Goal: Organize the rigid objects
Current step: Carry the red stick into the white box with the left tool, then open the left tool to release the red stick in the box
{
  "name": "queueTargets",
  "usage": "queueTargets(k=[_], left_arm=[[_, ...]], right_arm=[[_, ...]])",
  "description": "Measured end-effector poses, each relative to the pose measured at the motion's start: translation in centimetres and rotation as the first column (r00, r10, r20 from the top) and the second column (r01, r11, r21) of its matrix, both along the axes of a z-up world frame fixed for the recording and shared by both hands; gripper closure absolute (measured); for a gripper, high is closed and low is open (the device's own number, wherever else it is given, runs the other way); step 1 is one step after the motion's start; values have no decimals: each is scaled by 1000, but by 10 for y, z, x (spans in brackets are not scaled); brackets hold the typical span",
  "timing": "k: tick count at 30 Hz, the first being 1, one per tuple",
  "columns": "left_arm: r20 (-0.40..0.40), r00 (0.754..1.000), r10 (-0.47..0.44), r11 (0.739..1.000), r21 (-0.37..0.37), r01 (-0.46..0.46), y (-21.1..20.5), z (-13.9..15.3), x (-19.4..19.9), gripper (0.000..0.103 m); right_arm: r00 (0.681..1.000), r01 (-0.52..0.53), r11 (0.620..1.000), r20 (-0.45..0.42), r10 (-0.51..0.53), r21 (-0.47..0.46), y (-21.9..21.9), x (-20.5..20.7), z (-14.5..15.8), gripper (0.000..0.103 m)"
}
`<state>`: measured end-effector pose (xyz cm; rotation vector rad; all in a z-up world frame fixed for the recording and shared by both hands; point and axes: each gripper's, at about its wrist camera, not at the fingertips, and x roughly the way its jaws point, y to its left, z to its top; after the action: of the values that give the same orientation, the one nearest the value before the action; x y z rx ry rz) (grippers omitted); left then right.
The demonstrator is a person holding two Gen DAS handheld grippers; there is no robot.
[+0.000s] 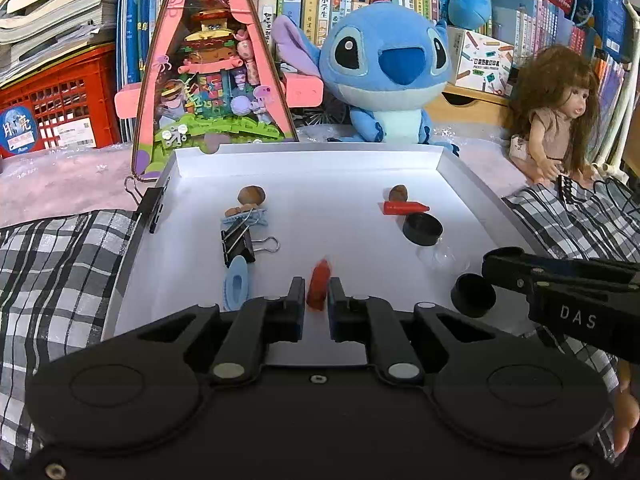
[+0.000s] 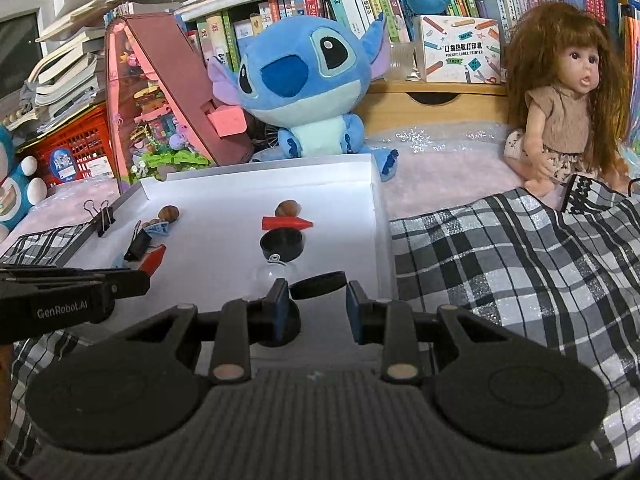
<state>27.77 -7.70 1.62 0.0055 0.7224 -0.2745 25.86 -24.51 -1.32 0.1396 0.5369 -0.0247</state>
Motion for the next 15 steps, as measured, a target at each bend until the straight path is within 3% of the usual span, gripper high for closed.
queueTargets(k=[4, 6, 8, 15], left_arm=[[10, 1000, -1, 1000, 9, 1, -2, 1, -3, 87], [10, 1000, 7, 1000, 10, -7, 0, 4, -7, 73], [31, 999, 7, 1000, 16, -8, 1, 8, -15, 61], [100, 995, 30, 996, 75, -37, 10, 21, -61, 54]], right_arm=[[1000, 1, 1000, 18, -1, -1, 1, -2, 1, 61], [1000, 3, 1000, 22, -3, 1, 2, -3, 3, 50], [999, 11, 1000, 33, -12, 11, 2, -7, 5, 47], [994, 43, 999, 104, -41, -23, 20, -45, 11, 33]])
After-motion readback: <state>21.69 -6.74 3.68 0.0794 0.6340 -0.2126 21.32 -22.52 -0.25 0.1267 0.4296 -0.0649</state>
